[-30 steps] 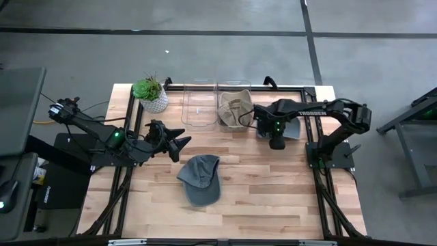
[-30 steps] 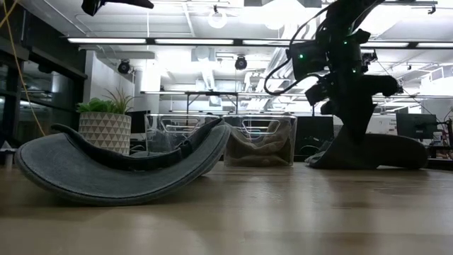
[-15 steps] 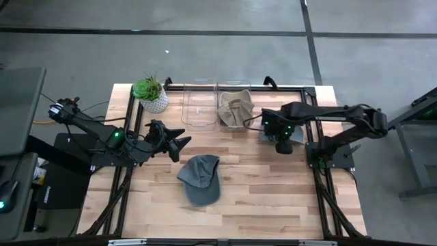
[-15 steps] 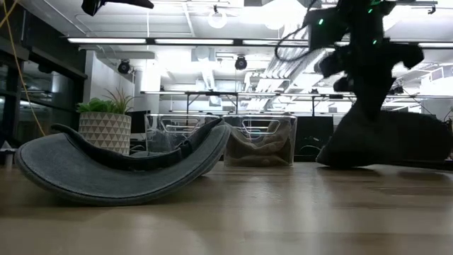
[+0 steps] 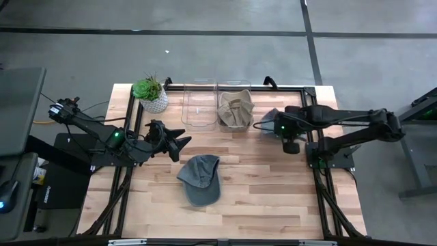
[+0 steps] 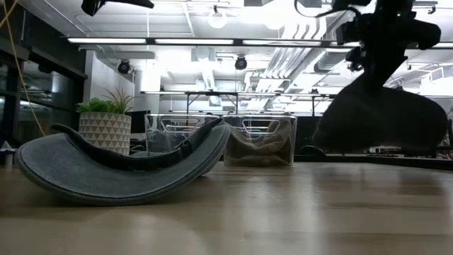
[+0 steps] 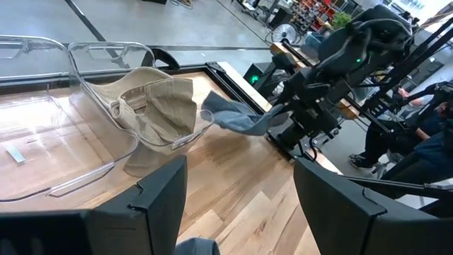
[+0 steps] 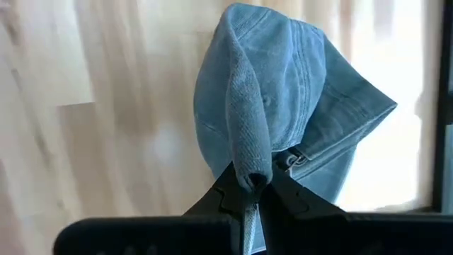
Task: Pick & Place hat
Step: Put the top gray cap into the left transparent bin
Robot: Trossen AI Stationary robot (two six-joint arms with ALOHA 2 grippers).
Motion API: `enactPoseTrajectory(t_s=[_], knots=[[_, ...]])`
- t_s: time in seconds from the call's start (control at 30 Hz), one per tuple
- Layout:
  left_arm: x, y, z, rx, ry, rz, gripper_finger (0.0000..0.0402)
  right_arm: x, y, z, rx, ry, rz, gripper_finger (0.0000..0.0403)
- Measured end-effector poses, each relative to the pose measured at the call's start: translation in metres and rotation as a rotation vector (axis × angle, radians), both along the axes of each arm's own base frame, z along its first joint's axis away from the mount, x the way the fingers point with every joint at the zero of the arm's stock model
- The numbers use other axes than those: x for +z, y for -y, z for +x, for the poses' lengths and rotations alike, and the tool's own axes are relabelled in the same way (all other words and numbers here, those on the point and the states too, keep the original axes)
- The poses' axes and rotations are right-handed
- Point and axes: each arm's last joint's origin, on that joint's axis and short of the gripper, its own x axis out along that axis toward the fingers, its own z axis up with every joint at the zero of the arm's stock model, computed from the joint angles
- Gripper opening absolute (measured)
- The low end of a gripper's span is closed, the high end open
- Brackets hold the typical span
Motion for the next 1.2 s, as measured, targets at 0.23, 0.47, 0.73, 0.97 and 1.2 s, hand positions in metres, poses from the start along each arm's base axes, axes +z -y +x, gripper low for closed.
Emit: enactPoseTrajectory(t_s=[0.23,0.47,0.73,0.97,1.2], knots=[[0.000,0.000,0.000,0.014,0.021,-0.032,0.0241,0.009,-0.009,-0.007,0.033,0.036,-0.166,0.0013],[0.000,0.000,0.000,0.030,0.051,-0.085,0.0241,0.030,-0.016,-0.004,0.069,0.057,-0.364,0.0013],[0.002,0.000,0.001,0.048,0.104,-0.151,0.0241,0.076,-0.021,0.001,0.165,0.157,-0.574,0.0013],[0.011,-0.004,0.009,0.062,0.206,-0.203,0.0241,0.104,-0.032,0.007,0.357,0.203,-0.746,0.0013],[0.008,-0.013,0.029,0.033,0.244,-0.280,0.0241,0.113,-0.048,0.013,0.504,0.210,-0.895,0.0013]])
